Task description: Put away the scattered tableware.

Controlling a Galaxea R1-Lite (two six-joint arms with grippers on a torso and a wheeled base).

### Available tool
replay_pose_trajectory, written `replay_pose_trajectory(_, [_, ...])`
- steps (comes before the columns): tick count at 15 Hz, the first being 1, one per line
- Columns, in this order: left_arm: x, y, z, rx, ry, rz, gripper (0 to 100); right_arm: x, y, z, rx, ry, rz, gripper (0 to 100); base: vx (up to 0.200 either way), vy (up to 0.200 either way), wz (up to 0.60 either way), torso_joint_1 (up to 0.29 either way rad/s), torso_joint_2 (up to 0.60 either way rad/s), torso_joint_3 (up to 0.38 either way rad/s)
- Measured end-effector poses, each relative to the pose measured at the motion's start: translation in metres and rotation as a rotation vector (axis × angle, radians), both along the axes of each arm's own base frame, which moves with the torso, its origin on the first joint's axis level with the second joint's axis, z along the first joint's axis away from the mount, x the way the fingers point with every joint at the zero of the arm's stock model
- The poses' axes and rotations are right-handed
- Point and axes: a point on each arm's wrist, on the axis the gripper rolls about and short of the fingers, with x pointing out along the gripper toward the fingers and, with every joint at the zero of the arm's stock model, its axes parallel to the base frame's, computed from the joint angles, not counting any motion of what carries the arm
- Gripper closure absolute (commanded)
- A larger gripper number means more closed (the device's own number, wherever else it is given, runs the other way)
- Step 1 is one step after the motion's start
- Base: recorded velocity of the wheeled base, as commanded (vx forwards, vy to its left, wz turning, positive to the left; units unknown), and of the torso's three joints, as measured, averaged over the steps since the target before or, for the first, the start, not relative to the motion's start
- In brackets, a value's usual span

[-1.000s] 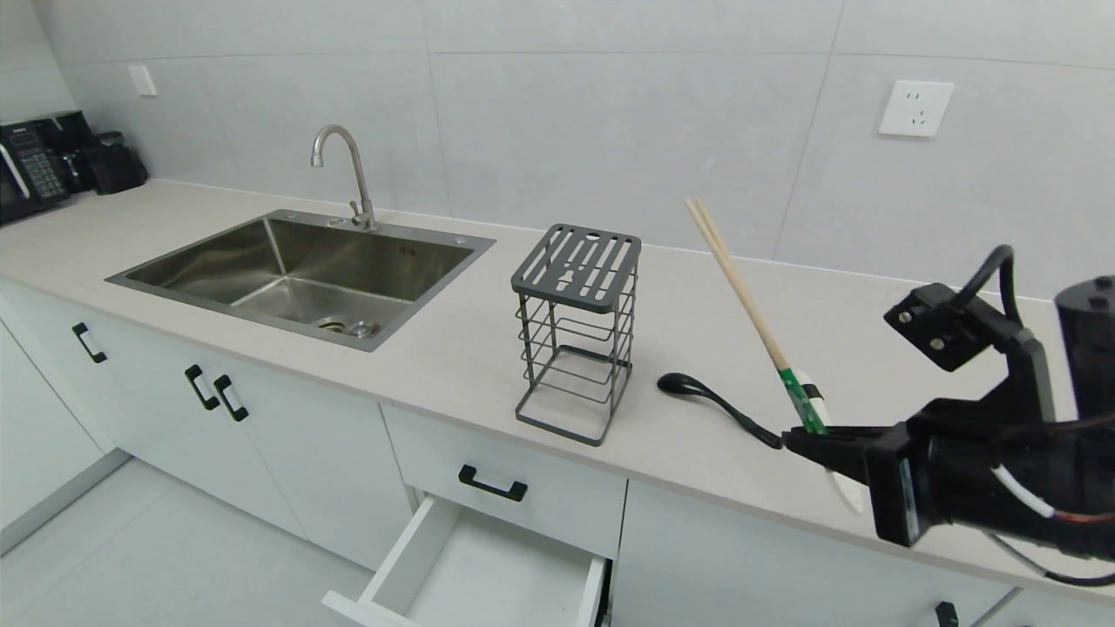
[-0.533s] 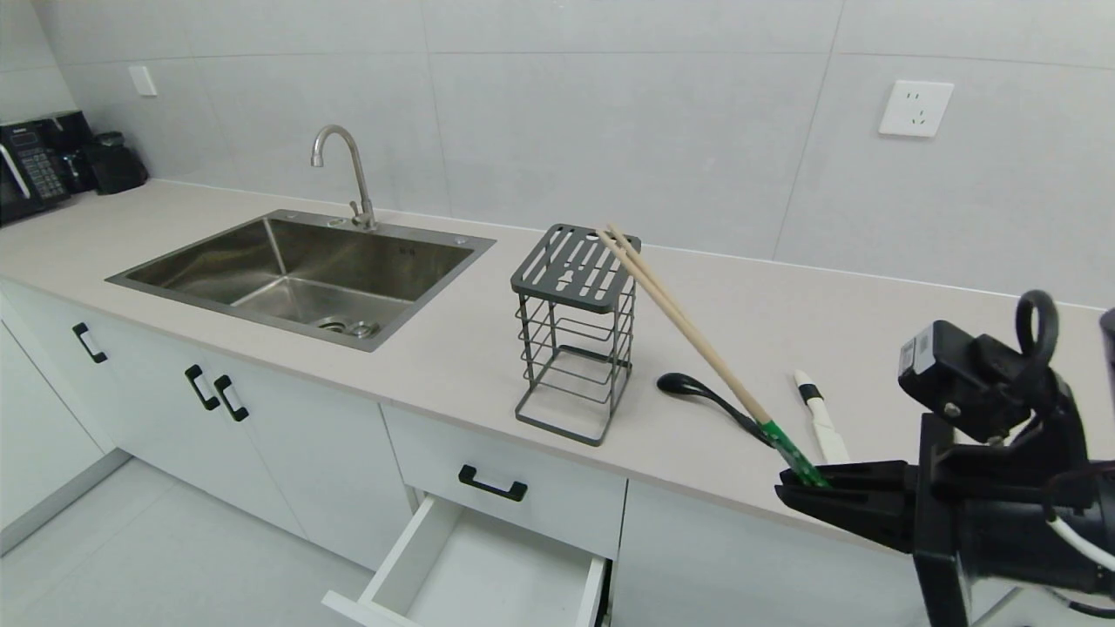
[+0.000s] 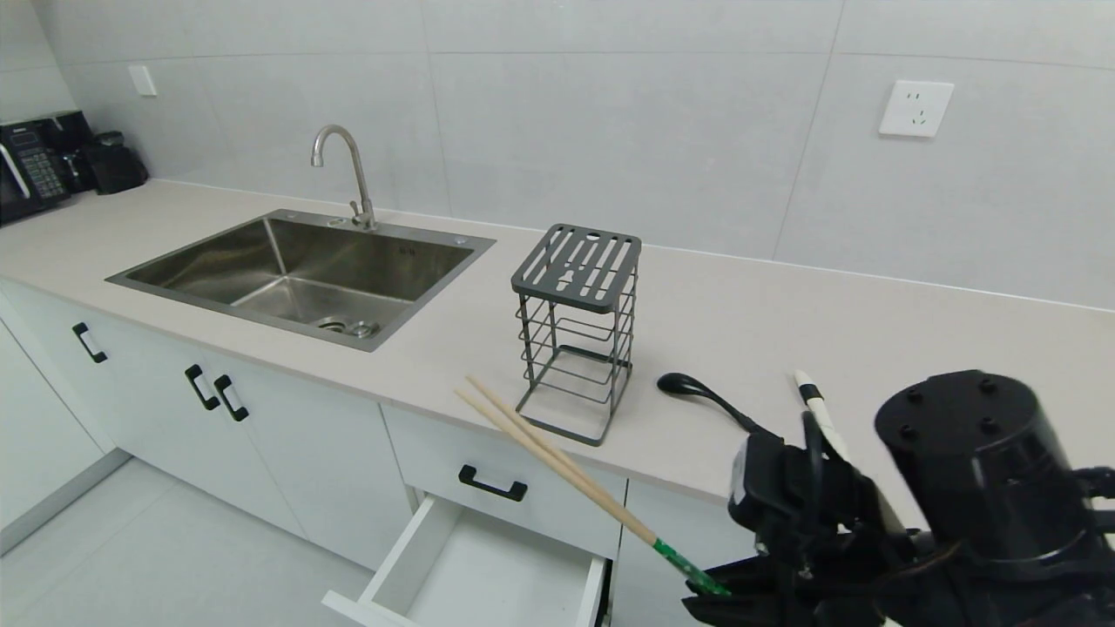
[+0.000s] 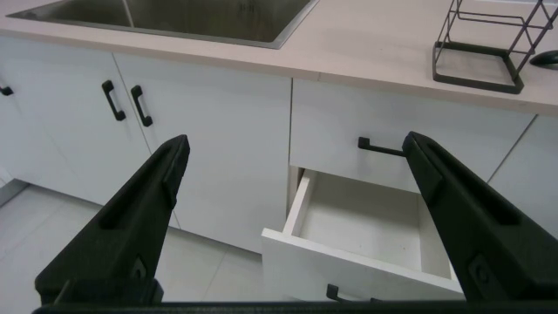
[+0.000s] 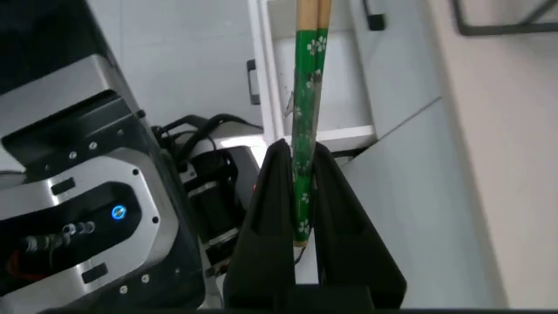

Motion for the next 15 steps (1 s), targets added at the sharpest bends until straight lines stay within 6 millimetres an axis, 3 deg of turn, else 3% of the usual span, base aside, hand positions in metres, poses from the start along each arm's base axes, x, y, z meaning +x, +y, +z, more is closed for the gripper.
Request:
replay_pose_trajectory(6, [0.0,0.0,0.0,0.0,0.0,0.0,0,0.011,0.03,-0.039,-0.083,0.026,0.074,100,0.0,0.0,0.0,0.0,0.0,0.0])
replay_pose_trajectory(15, [0.0,0.0,0.0,0.0,0.001,0.0,0,0.028,0.054,-0.046,-0.082,0.024,0.072,100,0.0,0.0,0.0,-0.121,0.23,0.116])
